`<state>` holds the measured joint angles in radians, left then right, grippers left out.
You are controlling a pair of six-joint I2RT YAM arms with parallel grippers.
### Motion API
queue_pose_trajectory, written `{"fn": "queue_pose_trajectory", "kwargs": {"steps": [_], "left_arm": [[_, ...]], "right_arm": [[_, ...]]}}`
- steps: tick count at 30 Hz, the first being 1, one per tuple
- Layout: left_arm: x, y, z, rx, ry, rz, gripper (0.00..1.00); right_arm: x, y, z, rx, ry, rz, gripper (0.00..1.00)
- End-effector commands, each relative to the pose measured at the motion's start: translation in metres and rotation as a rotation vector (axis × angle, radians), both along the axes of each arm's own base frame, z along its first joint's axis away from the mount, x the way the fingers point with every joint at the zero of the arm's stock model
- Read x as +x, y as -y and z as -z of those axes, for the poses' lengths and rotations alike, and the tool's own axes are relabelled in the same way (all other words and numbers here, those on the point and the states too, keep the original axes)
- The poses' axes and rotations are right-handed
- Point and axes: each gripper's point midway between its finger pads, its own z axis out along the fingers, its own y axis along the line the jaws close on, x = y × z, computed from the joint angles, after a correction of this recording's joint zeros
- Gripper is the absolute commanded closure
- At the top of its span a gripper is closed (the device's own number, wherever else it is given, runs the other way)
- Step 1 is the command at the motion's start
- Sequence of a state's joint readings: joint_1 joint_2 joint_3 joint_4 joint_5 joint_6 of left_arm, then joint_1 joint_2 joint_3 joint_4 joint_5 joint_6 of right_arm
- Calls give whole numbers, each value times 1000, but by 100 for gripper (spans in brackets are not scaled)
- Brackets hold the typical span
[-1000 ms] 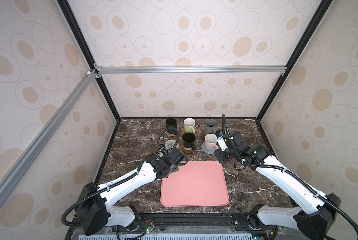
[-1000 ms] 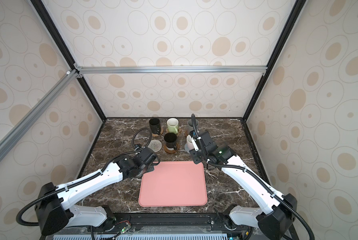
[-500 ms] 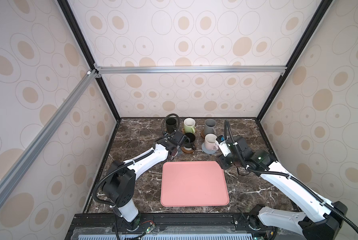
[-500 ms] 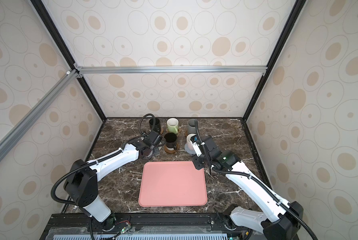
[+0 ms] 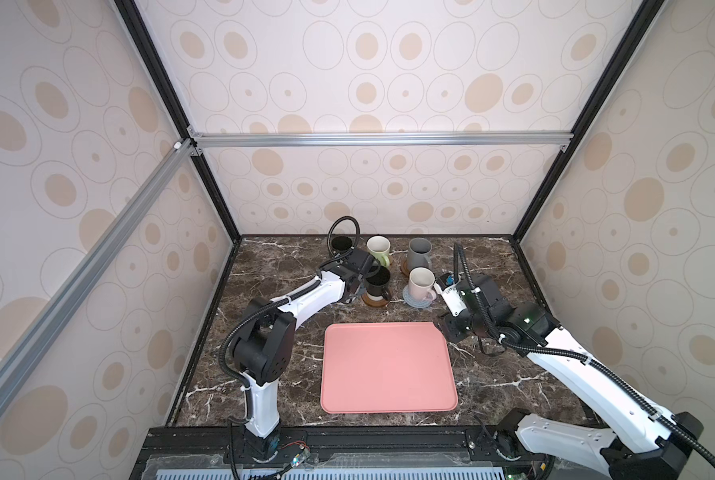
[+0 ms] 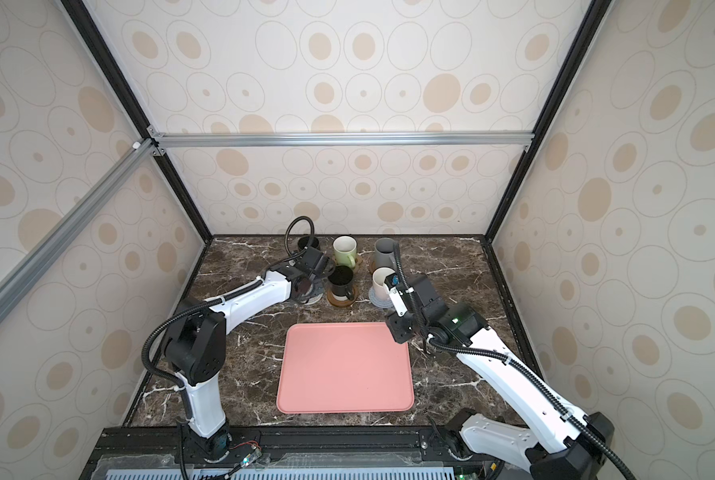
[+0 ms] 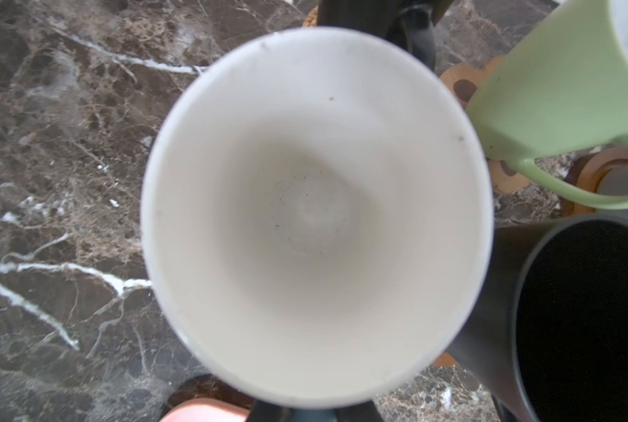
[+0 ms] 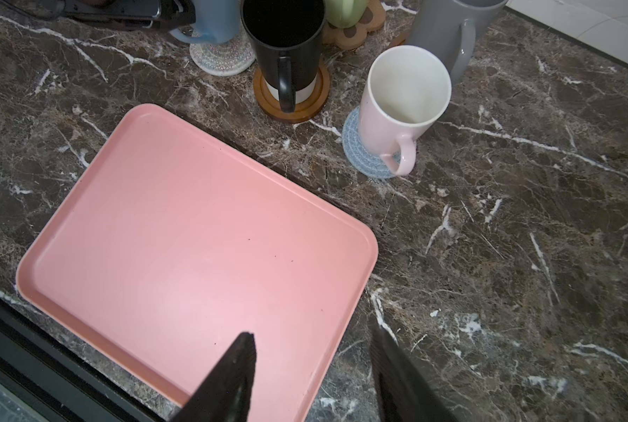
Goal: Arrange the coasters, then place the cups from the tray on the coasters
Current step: 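Carry the white mug toward the multicolour coaster with the left gripper while the right withdraws, then lower the white mug onto the multicolour knitted coaster with the left gripper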
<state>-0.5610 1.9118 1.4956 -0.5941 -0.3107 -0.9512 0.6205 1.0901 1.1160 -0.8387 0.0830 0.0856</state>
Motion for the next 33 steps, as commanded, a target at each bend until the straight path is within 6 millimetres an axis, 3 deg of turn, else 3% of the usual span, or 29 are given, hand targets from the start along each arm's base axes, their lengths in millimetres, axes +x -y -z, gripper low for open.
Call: {"fn": "queue_pose_trajectory", "kwargs": {"steps": [1, 26, 29, 33], "left_arm": [[18, 0, -25, 2, 67, -12, 89], [4, -9, 13, 6, 6, -40, 87], [5, -8, 16, 6, 3, -38, 82], [4, -9, 16, 6, -2, -39, 67]], "right_arm": [[-3, 7, -7, -5, 5, 20, 46], [-8, 11, -1, -12, -14, 34, 45], [-8, 12, -1, -11, -13, 37, 45], [-8, 12, -2, -9, -15, 43, 45]]}}
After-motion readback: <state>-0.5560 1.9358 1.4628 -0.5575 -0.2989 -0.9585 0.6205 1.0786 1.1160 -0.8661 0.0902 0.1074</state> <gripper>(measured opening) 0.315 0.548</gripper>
